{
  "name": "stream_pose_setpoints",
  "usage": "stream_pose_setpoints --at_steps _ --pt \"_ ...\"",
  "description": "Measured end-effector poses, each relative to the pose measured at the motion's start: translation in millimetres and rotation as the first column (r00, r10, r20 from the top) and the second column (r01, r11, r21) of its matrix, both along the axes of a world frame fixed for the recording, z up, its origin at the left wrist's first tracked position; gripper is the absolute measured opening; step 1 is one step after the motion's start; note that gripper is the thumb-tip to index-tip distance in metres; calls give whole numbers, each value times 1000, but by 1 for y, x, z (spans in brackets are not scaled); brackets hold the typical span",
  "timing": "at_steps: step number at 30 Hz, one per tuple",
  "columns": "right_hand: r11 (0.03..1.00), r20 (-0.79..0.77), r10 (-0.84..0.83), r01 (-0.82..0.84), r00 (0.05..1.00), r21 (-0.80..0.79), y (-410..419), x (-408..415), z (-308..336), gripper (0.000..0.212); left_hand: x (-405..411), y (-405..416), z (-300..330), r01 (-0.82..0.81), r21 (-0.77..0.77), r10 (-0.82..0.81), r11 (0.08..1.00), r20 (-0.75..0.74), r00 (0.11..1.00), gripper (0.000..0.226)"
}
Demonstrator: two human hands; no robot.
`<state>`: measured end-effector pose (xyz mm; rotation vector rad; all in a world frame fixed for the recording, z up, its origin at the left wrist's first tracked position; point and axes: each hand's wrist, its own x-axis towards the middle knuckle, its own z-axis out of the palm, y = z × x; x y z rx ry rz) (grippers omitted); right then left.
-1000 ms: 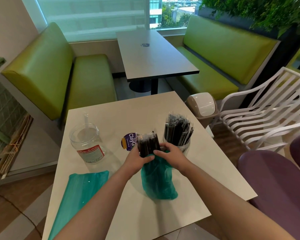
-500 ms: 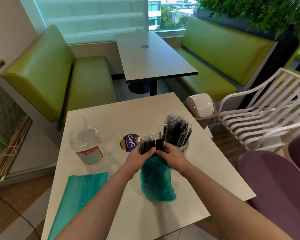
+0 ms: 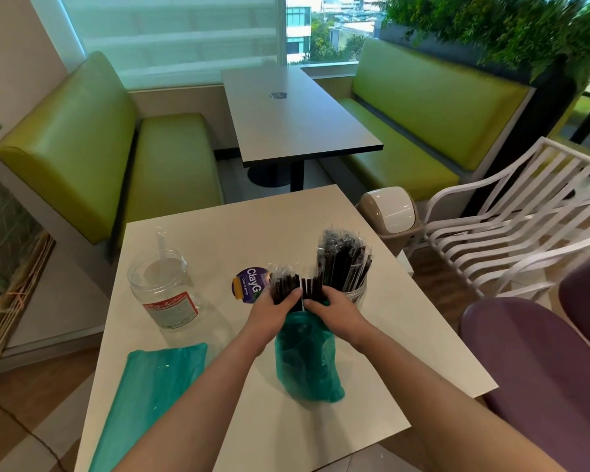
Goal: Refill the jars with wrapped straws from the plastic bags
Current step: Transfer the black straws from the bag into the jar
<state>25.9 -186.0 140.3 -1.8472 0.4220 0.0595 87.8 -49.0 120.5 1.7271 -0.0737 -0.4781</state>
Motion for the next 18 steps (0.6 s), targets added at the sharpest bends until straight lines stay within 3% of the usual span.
stream_pose_setpoints --at_steps 6,12,14,18 --pt "999 -10 -38 38 999 -34 0 2 4 27 1 -5 3 -25 40 23 999 65 998 35" --pt "972 19 -48 51 999 -229 -12 9 22 30 2 -13 6 -36 84 25 996 128 991 38" --pt "978 77 -57 71 995 -195 -16 11 37 20 2 -16 8 -22 106 7 994 143 990 38" --pt "983 219 -123 149 968 -106 -28 16 78 18 1 -19 8 -6 138 -14 990 148 989 36"
